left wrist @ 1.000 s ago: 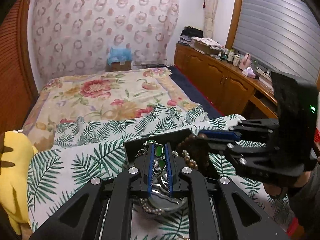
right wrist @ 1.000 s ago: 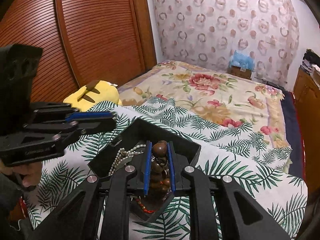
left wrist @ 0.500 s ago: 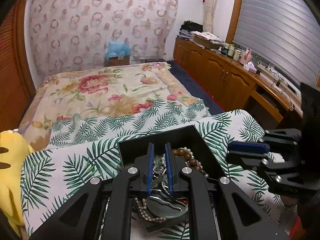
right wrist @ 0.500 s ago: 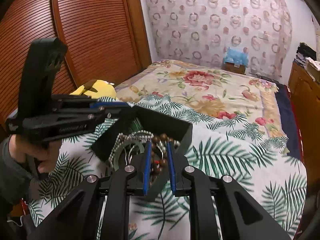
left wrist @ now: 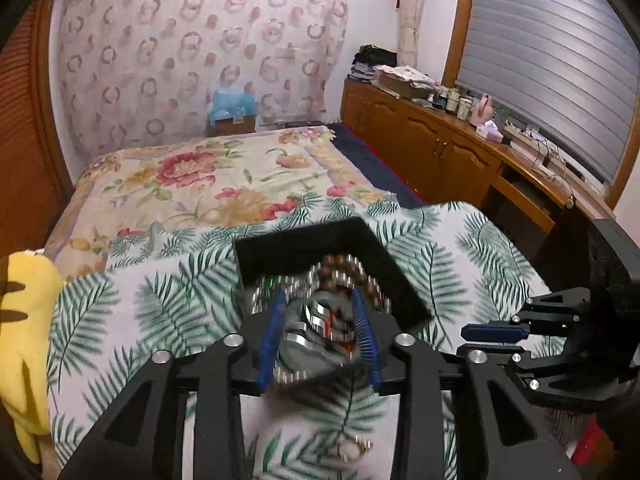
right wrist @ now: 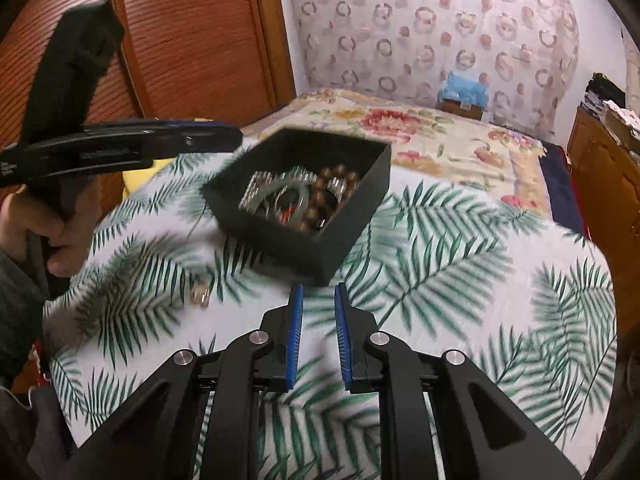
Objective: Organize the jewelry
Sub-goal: 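Grasp the gold ring with the left tool while the right tool grasps the gold earring, then drop the gold ring into the box with the left tool while the right tool drops the earring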
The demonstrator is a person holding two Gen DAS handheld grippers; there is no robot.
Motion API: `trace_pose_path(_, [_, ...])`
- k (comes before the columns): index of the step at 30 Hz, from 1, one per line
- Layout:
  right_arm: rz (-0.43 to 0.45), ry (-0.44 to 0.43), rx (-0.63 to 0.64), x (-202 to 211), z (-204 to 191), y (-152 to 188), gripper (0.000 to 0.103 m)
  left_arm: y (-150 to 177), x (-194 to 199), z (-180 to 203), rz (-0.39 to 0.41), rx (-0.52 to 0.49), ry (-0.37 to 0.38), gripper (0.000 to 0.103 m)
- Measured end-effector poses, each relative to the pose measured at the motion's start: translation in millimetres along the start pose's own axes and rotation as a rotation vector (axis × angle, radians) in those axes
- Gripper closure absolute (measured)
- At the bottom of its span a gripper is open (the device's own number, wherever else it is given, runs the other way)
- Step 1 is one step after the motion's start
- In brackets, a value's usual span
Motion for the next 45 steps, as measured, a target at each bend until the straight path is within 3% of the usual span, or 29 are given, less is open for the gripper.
trace_pose_path(1, [0.001,0.01,0.009,0.1,-2.0,3.6,0.068,7.0,4.1,-0.8,-0.006,0.002,-0.005,0.066])
trace_pose_path(2, [0.001,0.015,0.012,0.4,-4.3,7.1,0.065,14.4,7.8,-1.4,-0.014,0.007,-0.007,0.062])
trace_pose_path(5, [-0.017,0.001,0.008,-1.9,-7.1,14.2,0.065,36.0,18.7,2.1,-0.041,-0.012,-0.035,0.046])
trace_pose_path(7, [-0.029,0.0,0.026,-4.0,-11.4,18.8,0.065,48.1,22.6,2.8,-0.06,-0.02,-0.049,0.043])
trace_pose_path(14, [-0.078,-0.023,0.058,-16.3,-23.5,29.4,0.065,87.0,31.9,6.0,-0.143,0.003,-0.029,0.042])
trace_pose_path(20, [-0.093,-0.004,0.105,-24.1,-29.2,30.8,0.065,98.4,31.5,9.0,-0.167,0.008,-0.019,0.042])
trace_pose_path(24, [-0.091,0.014,0.164,-26.7,-35.7,30.1,0.087,100.7,27.5,15.2,-0.179,-0.006,-0.008,0.042])
trace_pose_path(29, [-0.088,0.014,0.155,-24.2,-31.9,28.6,0.09,102.0,22.4,24.7,-0.192,-0.035,0.001,0.042])
trace_pose_path(33, [-0.075,0.013,0.14,-18.2,-29.1,28.5,0.093,100.9,18.6,28.8,-0.194,-0.05,0.01,0.056])
trace_pose_path(37, [-0.064,0.013,0.124,-14.1,-26.3,27.4,0.093,101.8,16.5,33.2,-0.192,-0.095,-0.008,0.062])
trace_pose_path(40, [-0.061,0.011,0.121,-12.8,-26.3,26.5,0.093,101.5,16.7,31.9,-0.19,-0.093,-0.013,0.077])
trace_pose_path(45, [-0.049,0.003,0.118,-10.8,-27.8,22.9,0.093,100.8,19.5,27.9,-0.19,-0.072,-0.001,0.079])
Point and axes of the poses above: each gripper's, at about its wrist camera, not at the fingertips, and x roughly against the way its jaws point, z to its right, y to its underside, the point moved 2 cm from there along -x, roughly the way its jaws point, and after that the axes turned 14 degrees about z, right-handed, at the moved point
